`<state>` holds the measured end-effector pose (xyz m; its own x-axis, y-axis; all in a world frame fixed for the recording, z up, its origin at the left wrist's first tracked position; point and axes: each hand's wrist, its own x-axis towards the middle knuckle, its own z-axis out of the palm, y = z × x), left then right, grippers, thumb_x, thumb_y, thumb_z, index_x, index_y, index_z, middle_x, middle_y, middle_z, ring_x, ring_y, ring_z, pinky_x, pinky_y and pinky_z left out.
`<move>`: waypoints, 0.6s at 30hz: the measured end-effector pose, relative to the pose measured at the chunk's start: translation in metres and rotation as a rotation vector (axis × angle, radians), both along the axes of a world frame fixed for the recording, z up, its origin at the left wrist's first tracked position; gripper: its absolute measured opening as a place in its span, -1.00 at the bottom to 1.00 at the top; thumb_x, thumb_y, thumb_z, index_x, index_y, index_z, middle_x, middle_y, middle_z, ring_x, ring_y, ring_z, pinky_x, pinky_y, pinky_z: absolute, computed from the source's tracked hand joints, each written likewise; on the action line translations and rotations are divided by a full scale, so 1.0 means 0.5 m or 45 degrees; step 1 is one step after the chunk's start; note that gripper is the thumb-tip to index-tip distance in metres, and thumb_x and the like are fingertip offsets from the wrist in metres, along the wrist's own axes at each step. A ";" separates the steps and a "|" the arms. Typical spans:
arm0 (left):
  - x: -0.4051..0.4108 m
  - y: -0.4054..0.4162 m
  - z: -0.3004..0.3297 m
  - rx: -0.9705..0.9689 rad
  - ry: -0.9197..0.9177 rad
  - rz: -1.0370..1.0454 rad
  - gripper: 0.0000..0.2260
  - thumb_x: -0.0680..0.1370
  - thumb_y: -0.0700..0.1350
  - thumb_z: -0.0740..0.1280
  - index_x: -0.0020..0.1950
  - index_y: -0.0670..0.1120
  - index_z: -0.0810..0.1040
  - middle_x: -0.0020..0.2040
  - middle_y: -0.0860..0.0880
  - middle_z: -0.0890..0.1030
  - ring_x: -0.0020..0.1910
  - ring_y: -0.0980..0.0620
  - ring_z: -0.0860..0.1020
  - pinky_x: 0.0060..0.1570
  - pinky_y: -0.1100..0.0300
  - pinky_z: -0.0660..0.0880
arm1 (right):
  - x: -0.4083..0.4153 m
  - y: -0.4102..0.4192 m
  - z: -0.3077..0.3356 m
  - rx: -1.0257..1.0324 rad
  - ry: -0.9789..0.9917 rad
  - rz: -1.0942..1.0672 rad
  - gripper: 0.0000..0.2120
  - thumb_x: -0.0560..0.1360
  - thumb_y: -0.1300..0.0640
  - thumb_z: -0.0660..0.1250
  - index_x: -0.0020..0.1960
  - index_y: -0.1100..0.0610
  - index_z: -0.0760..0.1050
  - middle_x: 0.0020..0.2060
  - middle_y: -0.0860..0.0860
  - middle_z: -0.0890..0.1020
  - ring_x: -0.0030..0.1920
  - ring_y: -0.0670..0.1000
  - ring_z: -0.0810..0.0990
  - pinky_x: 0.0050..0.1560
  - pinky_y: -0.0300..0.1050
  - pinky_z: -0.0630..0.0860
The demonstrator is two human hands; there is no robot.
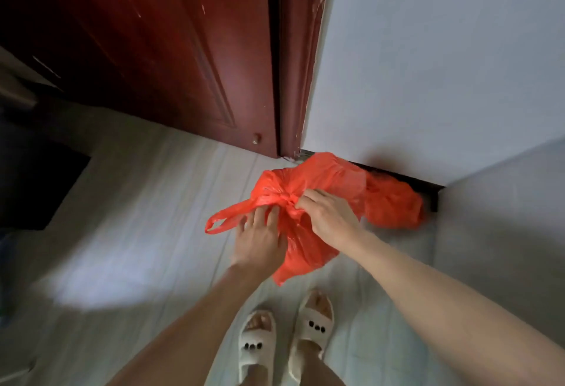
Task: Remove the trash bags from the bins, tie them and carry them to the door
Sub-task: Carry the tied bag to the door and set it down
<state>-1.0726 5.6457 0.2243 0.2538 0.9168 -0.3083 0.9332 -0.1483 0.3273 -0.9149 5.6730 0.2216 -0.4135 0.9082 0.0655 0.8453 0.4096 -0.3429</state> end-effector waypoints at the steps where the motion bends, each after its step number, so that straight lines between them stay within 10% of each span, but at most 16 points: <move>1: 0.007 0.032 -0.041 -0.017 -0.018 0.016 -0.43 0.36 0.05 0.02 0.23 -0.19 0.48 0.15 -0.20 0.56 0.13 -0.24 0.55 0.08 -0.16 0.47 | 0.007 0.029 -0.048 -0.020 0.004 -0.004 -0.73 0.29 0.29 0.09 -0.22 0.13 0.54 -0.29 0.00 0.60 -0.25 0.08 0.62 -0.46 -0.18 0.50; 10: 0.093 0.175 -0.446 -0.306 0.220 -0.345 -0.41 0.58 0.07 0.09 0.51 0.01 -0.15 0.54 -0.05 -0.14 0.52 -0.08 -0.11 0.44 -0.13 0.02 | 0.117 0.174 -0.460 -0.348 -0.100 -0.227 -0.63 0.43 0.39 0.15 0.13 0.15 0.54 0.04 0.12 0.57 0.11 0.17 0.51 0.01 0.04 0.54; 18: 0.127 0.180 -0.353 -0.549 0.351 -0.434 -0.44 0.60 0.02 0.10 0.51 0.00 -0.10 0.53 -0.04 -0.27 0.50 -0.16 -0.22 0.45 -0.13 0.04 | 0.160 0.122 -0.353 -0.650 -0.385 -0.143 -0.45 0.51 0.19 0.11 0.47 0.01 0.09 0.47 0.02 0.18 0.47 0.07 0.13 0.43 0.07 0.12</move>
